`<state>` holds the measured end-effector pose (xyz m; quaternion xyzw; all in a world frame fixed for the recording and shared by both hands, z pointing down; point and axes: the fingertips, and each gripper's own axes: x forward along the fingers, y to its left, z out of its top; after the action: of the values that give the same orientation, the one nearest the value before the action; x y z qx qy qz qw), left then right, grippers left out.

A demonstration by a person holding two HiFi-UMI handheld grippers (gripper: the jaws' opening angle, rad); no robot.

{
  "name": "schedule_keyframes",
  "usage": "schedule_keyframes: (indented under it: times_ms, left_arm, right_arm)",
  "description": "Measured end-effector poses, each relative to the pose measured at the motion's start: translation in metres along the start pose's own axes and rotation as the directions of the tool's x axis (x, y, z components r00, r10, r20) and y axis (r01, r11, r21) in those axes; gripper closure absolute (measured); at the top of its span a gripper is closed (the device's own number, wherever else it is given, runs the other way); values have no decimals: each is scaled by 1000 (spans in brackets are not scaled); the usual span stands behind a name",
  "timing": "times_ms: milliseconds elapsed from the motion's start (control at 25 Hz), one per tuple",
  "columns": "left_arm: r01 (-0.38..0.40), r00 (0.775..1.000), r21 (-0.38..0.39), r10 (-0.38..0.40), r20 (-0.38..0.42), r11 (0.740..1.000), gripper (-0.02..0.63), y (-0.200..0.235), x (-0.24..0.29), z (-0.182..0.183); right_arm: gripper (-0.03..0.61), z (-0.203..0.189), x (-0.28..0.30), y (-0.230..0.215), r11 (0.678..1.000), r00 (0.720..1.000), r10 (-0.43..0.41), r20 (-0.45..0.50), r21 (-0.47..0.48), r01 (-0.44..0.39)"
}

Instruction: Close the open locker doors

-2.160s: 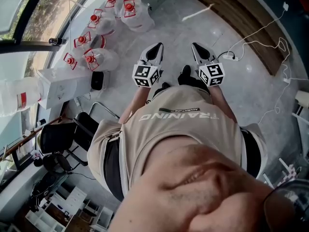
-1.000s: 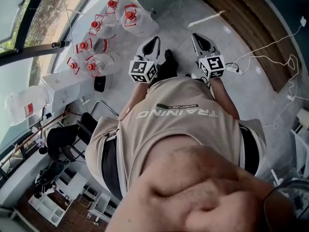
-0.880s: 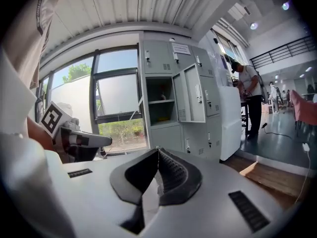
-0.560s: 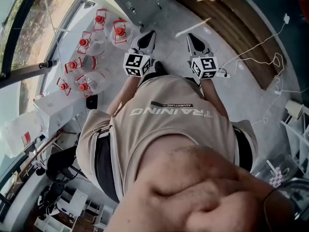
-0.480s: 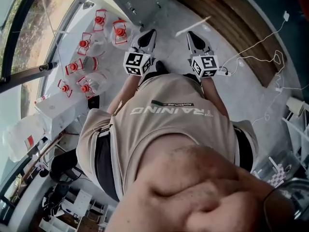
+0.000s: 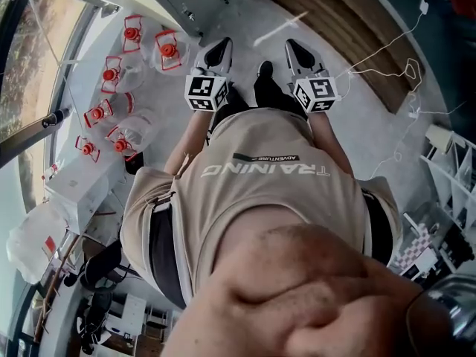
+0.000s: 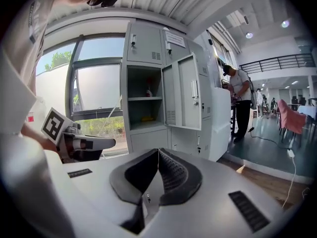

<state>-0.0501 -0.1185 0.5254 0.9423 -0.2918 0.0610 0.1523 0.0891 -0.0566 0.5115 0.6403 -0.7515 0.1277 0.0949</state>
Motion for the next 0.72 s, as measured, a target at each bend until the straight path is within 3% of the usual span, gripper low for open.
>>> schedule_keyframes:
  times_ms: [280,480,720]
  left_arm:
    - [45,999,10,-45,-9,999,614,-7,23,10]
    - [-8,1000,28,9,-18,1000,614,7,58,24]
    - [-83,996,27,83,-11,996,614,31,125,51]
  right_arm:
    - [563,6,44,-10,999,999,53,0,2,-53]
    - [563,24,90,-36,993,992,118,43,8,-118]
    - [563,45,146,-102,989,987,146,59,12,-147]
